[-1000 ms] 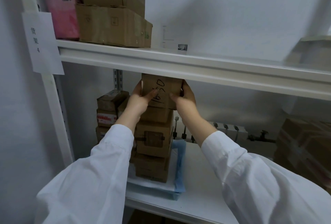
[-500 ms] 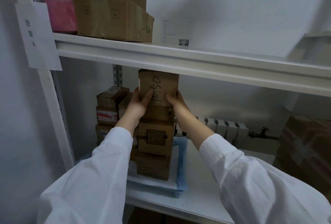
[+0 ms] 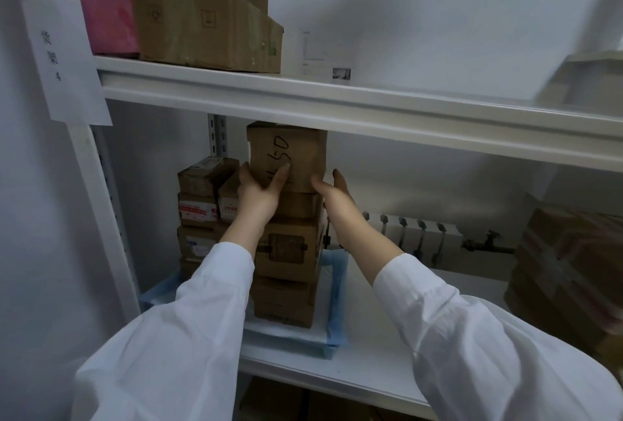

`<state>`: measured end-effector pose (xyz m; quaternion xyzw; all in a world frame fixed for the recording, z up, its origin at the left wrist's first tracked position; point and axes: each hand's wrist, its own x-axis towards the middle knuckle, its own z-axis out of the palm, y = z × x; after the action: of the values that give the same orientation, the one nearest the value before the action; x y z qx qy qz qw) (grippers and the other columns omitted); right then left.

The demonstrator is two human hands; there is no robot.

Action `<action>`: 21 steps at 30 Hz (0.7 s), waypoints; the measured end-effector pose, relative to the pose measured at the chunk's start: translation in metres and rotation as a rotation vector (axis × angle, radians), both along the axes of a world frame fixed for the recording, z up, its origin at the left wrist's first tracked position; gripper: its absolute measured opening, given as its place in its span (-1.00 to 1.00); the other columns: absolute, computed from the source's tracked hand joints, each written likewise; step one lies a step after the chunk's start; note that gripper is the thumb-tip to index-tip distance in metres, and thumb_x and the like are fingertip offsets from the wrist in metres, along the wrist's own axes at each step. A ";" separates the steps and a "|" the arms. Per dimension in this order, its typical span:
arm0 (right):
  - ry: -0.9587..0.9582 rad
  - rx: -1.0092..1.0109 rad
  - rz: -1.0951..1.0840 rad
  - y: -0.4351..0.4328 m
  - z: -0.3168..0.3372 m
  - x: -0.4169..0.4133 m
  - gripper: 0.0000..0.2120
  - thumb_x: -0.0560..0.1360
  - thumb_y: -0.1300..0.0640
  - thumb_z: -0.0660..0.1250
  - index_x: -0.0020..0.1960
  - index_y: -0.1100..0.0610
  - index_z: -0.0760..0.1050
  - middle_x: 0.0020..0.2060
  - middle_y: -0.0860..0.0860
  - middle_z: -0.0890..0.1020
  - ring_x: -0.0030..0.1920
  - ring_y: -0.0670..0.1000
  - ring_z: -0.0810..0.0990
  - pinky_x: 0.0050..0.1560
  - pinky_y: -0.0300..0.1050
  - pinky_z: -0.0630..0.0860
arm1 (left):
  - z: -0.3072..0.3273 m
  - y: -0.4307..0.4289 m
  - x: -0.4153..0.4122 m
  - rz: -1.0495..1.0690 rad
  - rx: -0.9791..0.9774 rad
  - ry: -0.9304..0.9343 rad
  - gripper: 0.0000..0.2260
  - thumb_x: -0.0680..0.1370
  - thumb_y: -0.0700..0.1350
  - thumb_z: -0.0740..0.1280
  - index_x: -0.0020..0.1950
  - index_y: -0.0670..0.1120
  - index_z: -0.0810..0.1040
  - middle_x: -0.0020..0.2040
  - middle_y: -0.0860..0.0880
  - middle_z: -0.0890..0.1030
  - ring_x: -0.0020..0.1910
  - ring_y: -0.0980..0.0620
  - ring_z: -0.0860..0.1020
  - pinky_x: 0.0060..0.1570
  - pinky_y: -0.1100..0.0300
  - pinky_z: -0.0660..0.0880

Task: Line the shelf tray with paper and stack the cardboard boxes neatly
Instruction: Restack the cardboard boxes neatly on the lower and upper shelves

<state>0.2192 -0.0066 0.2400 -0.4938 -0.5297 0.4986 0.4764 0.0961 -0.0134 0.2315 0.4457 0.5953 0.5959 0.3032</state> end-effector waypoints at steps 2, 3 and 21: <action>-0.003 0.019 -0.013 -0.005 -0.001 0.003 -0.35 0.58 -0.02 0.22 0.55 0.03 -0.03 0.48 0.12 0.26 0.44 0.19 0.28 0.37 0.00 0.29 | 0.000 -0.007 0.008 0.106 -0.017 0.115 -0.27 0.53 0.21 0.22 0.55 -0.06 -0.02 0.50 -0.17 0.20 0.45 -0.19 0.24 0.34 -0.04 0.27; -0.007 0.036 -0.021 -0.009 0.000 0.008 -0.36 0.58 -0.02 0.22 0.54 0.03 -0.01 0.48 0.12 0.26 0.44 0.19 0.29 0.36 0.00 0.30 | 0.000 -0.012 0.014 0.163 -0.010 0.167 -0.30 0.54 0.21 0.19 0.54 -0.07 -0.01 0.51 -0.17 0.17 0.46 -0.19 0.21 0.37 -0.06 0.23; -0.132 0.337 -0.274 -0.094 0.006 0.183 -0.81 0.56 0.24 0.25 0.10 0.25 0.57 -0.09 0.01 0.60 -0.09 -0.09 0.51 -0.12 -0.33 0.43 | -0.001 -0.083 0.194 -0.193 0.241 -0.332 -0.83 0.59 -0.24 0.18 -0.10 -0.05 0.51 -0.24 0.00 0.57 -0.23 0.07 0.54 -0.21 0.27 0.46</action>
<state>0.4024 -0.1010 0.2456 -0.5063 -0.5636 0.3003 0.5796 0.2902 -0.0963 0.2308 0.4292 0.4164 0.6962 0.3971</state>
